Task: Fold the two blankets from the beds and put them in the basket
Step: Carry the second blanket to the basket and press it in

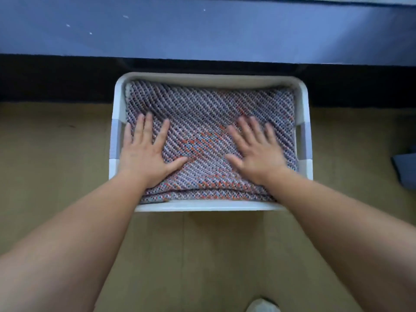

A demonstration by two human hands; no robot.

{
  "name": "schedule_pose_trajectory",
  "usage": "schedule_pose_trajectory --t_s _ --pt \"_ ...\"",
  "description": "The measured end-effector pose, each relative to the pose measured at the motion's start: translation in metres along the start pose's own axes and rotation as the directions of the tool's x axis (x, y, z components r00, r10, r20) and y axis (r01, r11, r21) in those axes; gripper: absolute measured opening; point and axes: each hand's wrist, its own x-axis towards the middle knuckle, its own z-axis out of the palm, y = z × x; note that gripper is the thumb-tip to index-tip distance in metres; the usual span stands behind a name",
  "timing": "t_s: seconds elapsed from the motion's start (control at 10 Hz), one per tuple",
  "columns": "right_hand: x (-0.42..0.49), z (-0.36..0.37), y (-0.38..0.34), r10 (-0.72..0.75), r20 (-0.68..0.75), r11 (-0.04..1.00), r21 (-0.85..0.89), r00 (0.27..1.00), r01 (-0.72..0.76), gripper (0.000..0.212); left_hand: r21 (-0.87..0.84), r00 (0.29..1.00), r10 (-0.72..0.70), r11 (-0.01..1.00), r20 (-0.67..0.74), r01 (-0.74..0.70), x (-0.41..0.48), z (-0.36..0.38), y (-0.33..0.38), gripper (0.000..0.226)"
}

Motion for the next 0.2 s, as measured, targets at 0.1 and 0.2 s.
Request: schedule_pose_trajectory --t_s 0.1,0.2 --pt "-0.013 -0.002 0.031 0.106 0.065 0.989 -0.106 0.992 -0.099 0.068 0.022 0.997 -0.073 0.997 0.024 0.073 -0.001 -0.003 0.002 0.102" --pt "-0.023 -0.014 0.015 0.233 0.093 0.969 -0.101 0.968 -0.224 0.069 0.000 0.982 -0.151 0.988 0.110 0.152 -0.012 -0.018 0.008 0.106"
